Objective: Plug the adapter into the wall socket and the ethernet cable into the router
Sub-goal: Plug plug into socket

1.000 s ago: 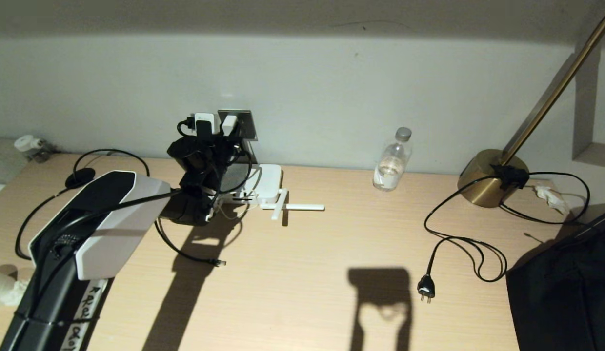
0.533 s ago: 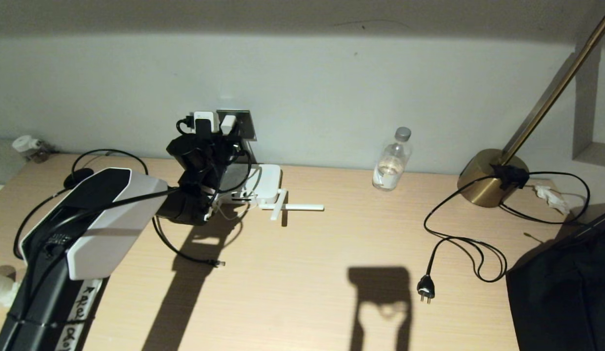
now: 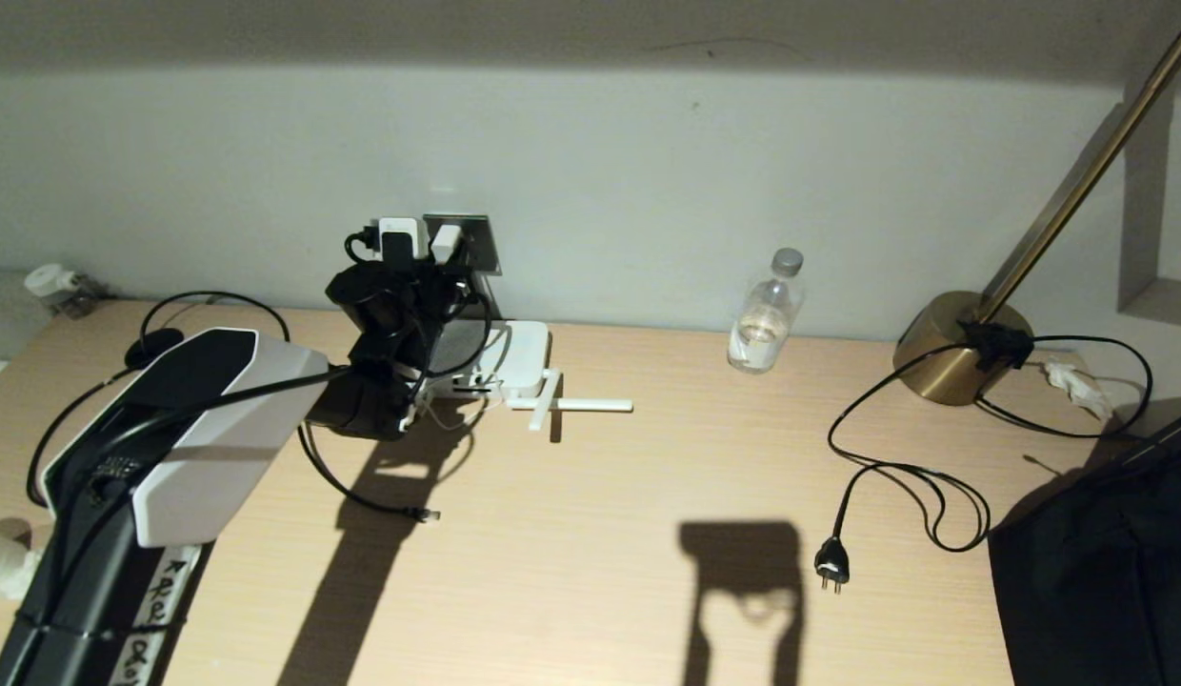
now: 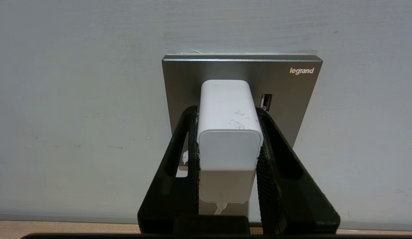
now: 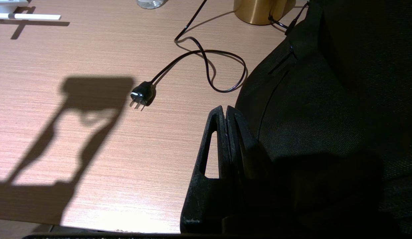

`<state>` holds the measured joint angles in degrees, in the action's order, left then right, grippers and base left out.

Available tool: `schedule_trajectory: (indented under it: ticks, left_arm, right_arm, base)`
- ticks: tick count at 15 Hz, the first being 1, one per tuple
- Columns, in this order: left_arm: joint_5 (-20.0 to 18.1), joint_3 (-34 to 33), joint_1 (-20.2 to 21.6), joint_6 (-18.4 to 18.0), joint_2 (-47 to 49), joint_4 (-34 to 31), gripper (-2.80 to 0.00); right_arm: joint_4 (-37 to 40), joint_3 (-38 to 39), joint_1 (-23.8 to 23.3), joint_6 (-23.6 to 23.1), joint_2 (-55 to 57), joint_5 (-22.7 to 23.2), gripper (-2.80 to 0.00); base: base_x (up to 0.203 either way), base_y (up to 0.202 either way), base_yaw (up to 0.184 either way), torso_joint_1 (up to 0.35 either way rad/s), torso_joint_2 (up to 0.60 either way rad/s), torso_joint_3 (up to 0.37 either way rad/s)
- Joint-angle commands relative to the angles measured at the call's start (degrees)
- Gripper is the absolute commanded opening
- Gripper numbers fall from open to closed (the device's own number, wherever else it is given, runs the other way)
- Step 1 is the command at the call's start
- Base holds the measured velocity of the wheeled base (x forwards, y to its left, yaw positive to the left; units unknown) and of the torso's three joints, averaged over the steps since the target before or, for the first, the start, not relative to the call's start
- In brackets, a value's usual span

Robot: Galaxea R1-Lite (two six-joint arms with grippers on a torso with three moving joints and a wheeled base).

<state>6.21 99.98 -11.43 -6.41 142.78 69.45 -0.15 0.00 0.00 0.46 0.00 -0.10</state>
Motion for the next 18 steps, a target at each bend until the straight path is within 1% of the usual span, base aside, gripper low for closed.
schedule_trajectory:
  ticks: [1, 6, 7, 18]
  left_arm:
    - [-0.24, -0.13, 0.01, 0.0, 0.22, 0.51, -2.8]
    - [-3.56, -0.22, 0.43, 0.0, 0.22, 0.51, -2.8]
    - [-3.74, -0.13, 0.53, -0.01, 0.18, 0.51, -2.8]
    - [-3.31, -0.31, 0.69, -0.18, 0.3, 0.6, -2.8]
  right_arm:
    - [-0.02, 0.0, 0.0, 0.07, 0.09, 0.01, -2.8]
    - [-0.02, 0.0, 0.0, 0.07, 0.09, 0.01, -2.8]
    - [-0.02, 0.0, 0.0, 0.07, 0.09, 0.01, -2.8]
    - [-0.02, 0.0, 0.0, 0.07, 0.09, 0.01, -2.8]
  base:
    - [0.0, 0.0, 0.0, 0.0, 0.0, 0.0]
    - [0.0, 0.0, 0.0, 0.0, 0.0, 0.0]
    - [0.0, 0.0, 0.0, 0.0, 0.0, 0.0]
    - [0.0, 0.0, 0.0, 0.0, 0.0, 0.0]
